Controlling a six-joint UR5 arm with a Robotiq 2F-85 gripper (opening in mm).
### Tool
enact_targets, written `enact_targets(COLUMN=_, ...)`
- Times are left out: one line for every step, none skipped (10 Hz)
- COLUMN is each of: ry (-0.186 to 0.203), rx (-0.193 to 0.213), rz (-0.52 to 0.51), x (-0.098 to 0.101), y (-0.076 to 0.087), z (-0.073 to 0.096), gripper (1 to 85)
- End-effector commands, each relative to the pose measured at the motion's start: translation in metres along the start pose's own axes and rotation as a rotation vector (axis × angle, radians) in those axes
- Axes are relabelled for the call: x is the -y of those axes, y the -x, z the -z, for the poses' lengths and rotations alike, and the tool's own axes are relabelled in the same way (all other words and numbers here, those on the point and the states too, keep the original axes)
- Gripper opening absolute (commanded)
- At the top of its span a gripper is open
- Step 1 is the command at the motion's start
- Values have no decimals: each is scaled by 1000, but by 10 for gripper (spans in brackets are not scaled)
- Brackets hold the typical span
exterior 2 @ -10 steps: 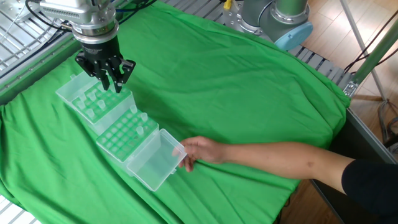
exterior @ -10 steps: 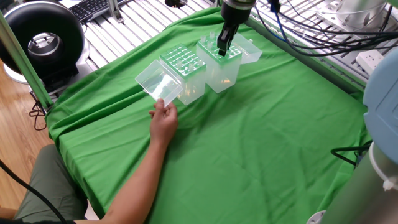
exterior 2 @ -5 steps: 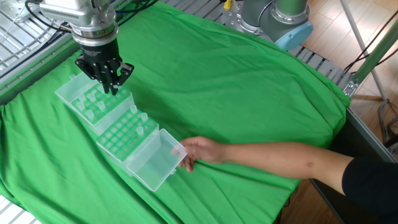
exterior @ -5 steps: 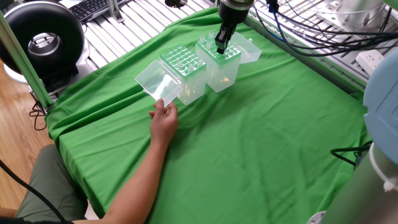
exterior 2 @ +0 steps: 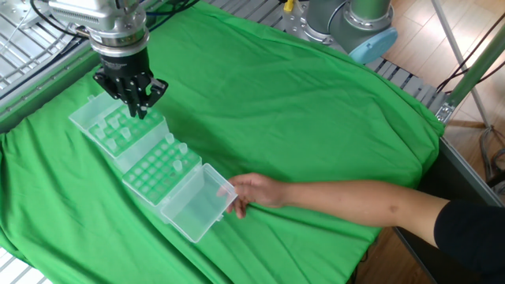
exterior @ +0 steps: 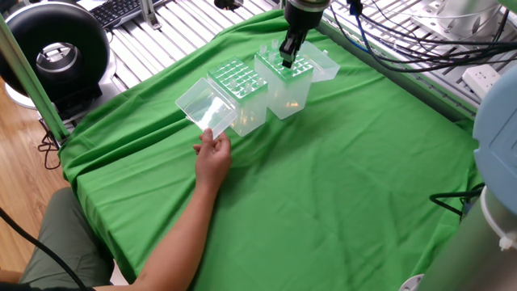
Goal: Insert a large pipette tip into the holder for large pipette tips
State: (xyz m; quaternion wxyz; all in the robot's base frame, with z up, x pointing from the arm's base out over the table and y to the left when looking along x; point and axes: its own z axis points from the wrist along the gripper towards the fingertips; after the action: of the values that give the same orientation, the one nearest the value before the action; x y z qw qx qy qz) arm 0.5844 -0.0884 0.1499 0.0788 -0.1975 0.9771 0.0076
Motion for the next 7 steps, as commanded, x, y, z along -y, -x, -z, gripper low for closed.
enact_targets(ry=-1, rx=-6, rz=-19, x=0, y=0, z=11, gripper=167)
enact_targets(ry=-2, rx=-11, rz=-21, x=-1, y=0, z=14, gripper=167)
enact_targets(ry=-1, rx=-14, rz=-21, x=-1, y=0, z=19, gripper=167)
enact_targets(ry=1, rx=-20, rz=-21, x=-3, y=0, z=23, gripper=167)
enact_targets(ry=-3, rx=-26, rz=-21, x=-3, y=-1, z=28, gripper=167)
enact_targets(ry=-4, rx=-32, rz=-21, x=-4, y=-2, z=32, gripper=167)
enact_targets(ry=-6, rx=-39, rz=-22, x=-5, y=-3, z=38, gripper=163)
